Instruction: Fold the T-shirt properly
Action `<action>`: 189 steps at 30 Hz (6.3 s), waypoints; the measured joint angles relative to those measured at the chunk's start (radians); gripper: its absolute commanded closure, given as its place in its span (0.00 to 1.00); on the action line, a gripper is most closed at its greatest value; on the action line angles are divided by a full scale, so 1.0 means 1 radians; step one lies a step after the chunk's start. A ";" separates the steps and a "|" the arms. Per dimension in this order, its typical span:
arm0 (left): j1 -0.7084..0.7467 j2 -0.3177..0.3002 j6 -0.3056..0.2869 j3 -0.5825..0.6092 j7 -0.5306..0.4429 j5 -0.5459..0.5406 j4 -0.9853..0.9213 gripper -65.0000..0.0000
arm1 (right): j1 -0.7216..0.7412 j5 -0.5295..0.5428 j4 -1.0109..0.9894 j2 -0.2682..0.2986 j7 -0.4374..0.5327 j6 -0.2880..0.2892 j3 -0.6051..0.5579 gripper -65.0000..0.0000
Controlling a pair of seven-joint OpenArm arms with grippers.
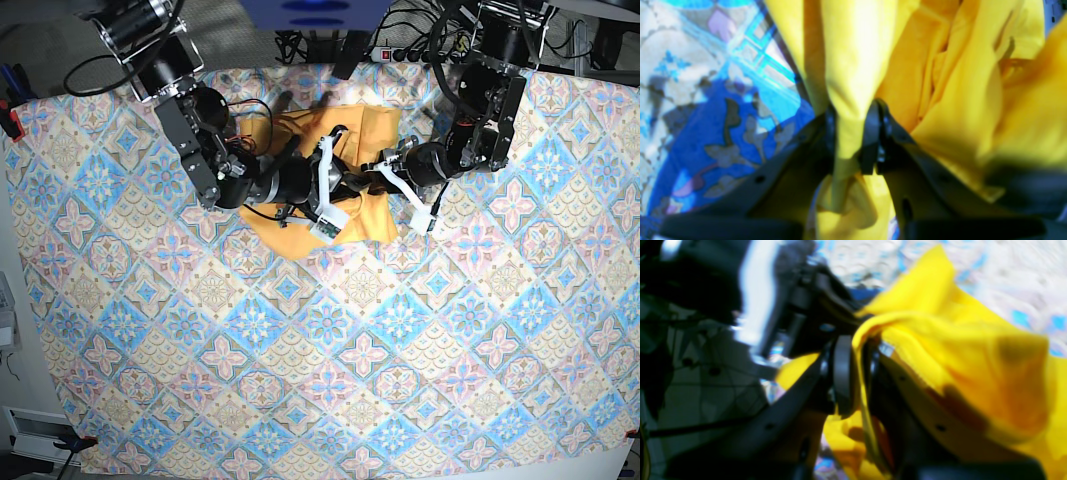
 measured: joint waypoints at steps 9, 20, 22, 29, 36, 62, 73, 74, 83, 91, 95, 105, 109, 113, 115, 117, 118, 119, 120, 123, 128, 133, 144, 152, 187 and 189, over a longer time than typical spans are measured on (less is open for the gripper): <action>0.000 0.000 0.000 -0.002 0.000 0.000 0.000 0.94 | 0.001 0.001 -0.009 0.023 -0.032 0.001 0.005 0.61; 0.000 0.000 0.000 -0.003 -0.003 0.000 0.000 0.94 | -0.006 -0.002 -0.009 0.031 -0.011 0.000 0.350 0.61; 0.000 0.000 0.000 -0.003 -0.003 0.000 0.000 0.94 | -0.009 0.000 -0.009 0.055 -0.013 0.000 0.371 0.61; 0.001 0.000 0.000 -0.003 -0.004 0.001 0.000 0.94 | -0.045 -0.002 -0.006 0.167 -0.004 0.000 0.383 0.61; 0.000 0.000 0.000 -0.005 -0.006 0.001 0.000 0.94 | -0.159 -0.004 0.138 0.191 -0.021 0.000 0.382 0.61; -0.022 -0.001 0.001 -0.001 -0.008 0.004 -0.005 0.94 | -0.193 0.002 0.112 0.152 -0.006 0.000 0.393 0.62; -0.022 0.000 0.001 0.000 -0.008 0.004 -0.005 0.94 | -0.166 -0.005 0.140 0.154 -0.024 0.000 0.343 0.98; -0.022 0.000 0.001 -0.001 -0.008 0.004 -0.005 0.94 | -0.167 -0.005 0.167 0.159 -0.023 -0.002 0.330 0.98; -0.034 -0.001 -0.008 -0.007 -0.023 -0.015 -0.071 0.94 | -0.042 0.001 0.277 0.161 -0.026 0.004 -0.041 0.98; -0.033 0.000 -0.007 -0.007 -0.023 -0.015 -0.070 0.94 | 0.080 0.010 0.230 0.158 -0.010 0.006 -0.219 0.86; -0.033 0.000 -0.007 -0.007 -0.023 -0.014 -0.070 0.94 | 0.064 -0.005 0.177 0.166 -0.022 0.001 -0.206 0.70; -0.026 -0.026 -0.007 -0.006 -0.016 -0.018 -0.048 0.94 | -0.019 0.004 0.181 0.173 -0.013 0.000 0.068 0.65; -0.017 -0.048 0.004 -0.011 -0.006 0.000 -0.007 0.94 | -0.024 -0.004 0.181 0.180 -0.015 -0.001 0.124 0.65; -0.017 -0.026 -0.004 -0.086 0.003 -0.004 -0.005 0.94 | -0.024 -0.004 0.181 0.178 -0.016 0.000 0.053 0.65; -0.017 -0.033 0.001 -0.108 0.002 -0.003 -0.005 0.94 | -0.023 -0.001 0.181 0.178 -0.020 0.000 -0.021 0.66; -0.017 -0.037 0.005 -0.111 0.000 0.001 -0.005 0.94 | -0.013 0.000 0.181 0.178 -0.019 0.001 -0.108 0.69; -0.018 -0.037 0.005 -0.112 0.000 0.000 -0.005 0.94 | 0.001 0.001 0.181 0.178 -0.021 0.002 -0.155 0.70; -0.018 -0.035 0.005 -0.112 -0.005 0.000 -0.004 0.94 | 0.021 -0.001 0.181 0.178 -0.022 0.004 -0.206 0.72; -0.018 -0.031 0.004 -0.112 -0.004 -0.001 -0.004 0.94 | 0.045 0.002 0.181 0.179 -0.022 0.005 -0.252 0.73; -0.019 -0.016 0.005 -0.113 -0.003 0.000 -0.004 0.94 | 0.095 0.003 0.182 0.177 -0.018 0.004 -0.309 0.74; -0.015 0.000 0.003 -0.151 0.002 -0.003 -0.004 0.94 | 0.088 0.005 0.182 0.195 -0.015 0.006 -0.251 0.74; 0.009 -0.004 0.007 -0.201 0.001 0.003 -0.004 0.94 | 0.042 0.003 0.187 0.193 -0.002 0.000 -0.035 0.74; 0.024 0.030 0.005 -0.201 -0.012 0.008 -0.005 0.94 | 0.052 0.002 0.047 0.111 -0.003 0.003 0.164 0.73; 0.020 0.004 0.004 -0.101 -0.008 0.006 -0.005 0.90 | 0.112 0.000 0.037 0.111 0.016 0.000 0.161 0.73; -0.066 0.010 -0.031 -0.103 0.000 -0.117 0.047 0.15 | -0.036 -0.135 0.046 0.089 0.011 0.000 -0.122 0.73; -0.091 0.007 -0.029 -0.056 0.001 -0.117 0.046 0.15 | -0.031 -0.134 0.046 0.090 0.013 0.000 -0.142 0.73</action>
